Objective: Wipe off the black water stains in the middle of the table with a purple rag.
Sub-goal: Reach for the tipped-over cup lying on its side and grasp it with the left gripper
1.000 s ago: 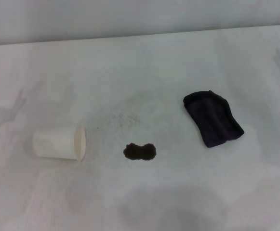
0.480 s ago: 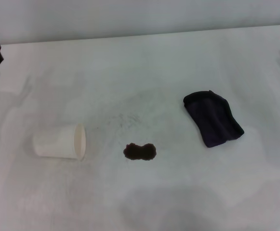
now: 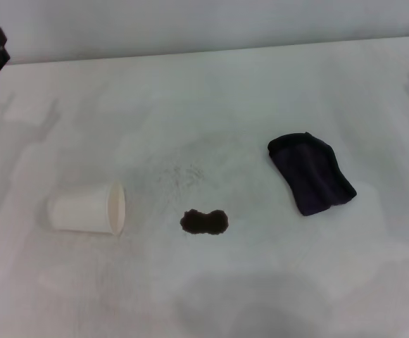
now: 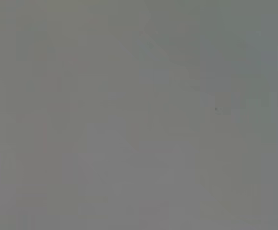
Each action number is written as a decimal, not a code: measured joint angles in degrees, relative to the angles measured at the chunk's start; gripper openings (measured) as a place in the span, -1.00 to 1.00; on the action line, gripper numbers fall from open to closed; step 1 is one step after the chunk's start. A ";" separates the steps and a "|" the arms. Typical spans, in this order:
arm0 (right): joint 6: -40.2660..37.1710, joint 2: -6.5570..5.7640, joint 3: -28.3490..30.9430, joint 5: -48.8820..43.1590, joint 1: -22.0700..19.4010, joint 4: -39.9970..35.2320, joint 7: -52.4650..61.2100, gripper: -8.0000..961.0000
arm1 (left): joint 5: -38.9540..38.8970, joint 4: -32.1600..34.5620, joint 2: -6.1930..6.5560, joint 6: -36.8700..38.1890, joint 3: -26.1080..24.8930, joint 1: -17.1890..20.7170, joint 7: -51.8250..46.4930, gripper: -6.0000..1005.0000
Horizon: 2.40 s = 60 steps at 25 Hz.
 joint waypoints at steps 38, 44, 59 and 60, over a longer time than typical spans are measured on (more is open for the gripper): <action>1.11 0.30 0.52 0.47 -1.01 -0.87 11.11 0.81 | 90.97 57.58 5.72 -15.29 -2.11 4.80 -70.49 0.77; 1.15 0.46 -0.11 -0.23 -0.69 -0.97 10.61 0.81 | 101.18 59.29 4.65 -20.27 -2.17 1.26 -71.31 0.77; 6.80 0.75 -0.17 0.33 -3.01 -4.52 11.75 0.81 | 108.78 63.22 0.24 -20.22 4.21 2.49 -64.46 0.77; 7.23 0.75 -0.17 0.32 -3.27 -4.69 12.03 0.81 | 108.72 63.07 0.21 -19.83 4.78 2.66 -64.21 0.77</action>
